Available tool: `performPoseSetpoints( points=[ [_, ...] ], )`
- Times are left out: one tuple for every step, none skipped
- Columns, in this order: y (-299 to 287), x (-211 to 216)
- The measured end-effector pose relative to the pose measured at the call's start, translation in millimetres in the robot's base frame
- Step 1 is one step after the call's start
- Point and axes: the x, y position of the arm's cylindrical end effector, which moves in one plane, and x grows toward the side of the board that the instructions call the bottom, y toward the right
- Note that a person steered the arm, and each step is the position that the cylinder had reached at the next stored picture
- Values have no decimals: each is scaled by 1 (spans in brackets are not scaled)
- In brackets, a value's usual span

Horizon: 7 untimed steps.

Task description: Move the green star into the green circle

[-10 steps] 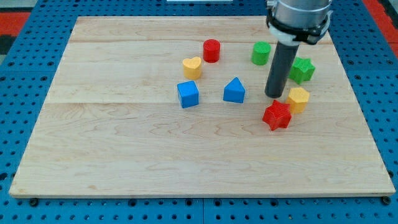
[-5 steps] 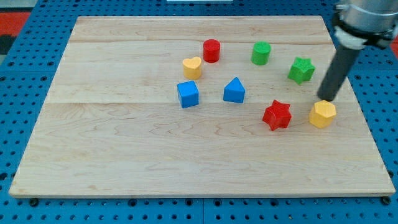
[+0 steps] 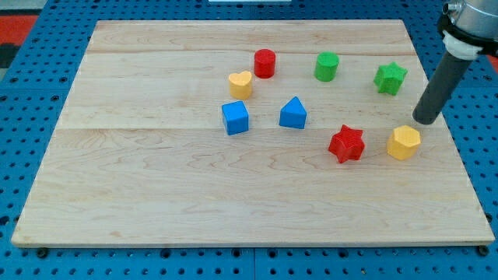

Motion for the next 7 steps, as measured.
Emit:
performPoseSetpoints(
  points=[
    [41, -29],
    [37, -46],
    [-12, -37],
    [-4, -59],
    [18, -59],
    [-32, -71],
    [-31, -123]
  ],
)
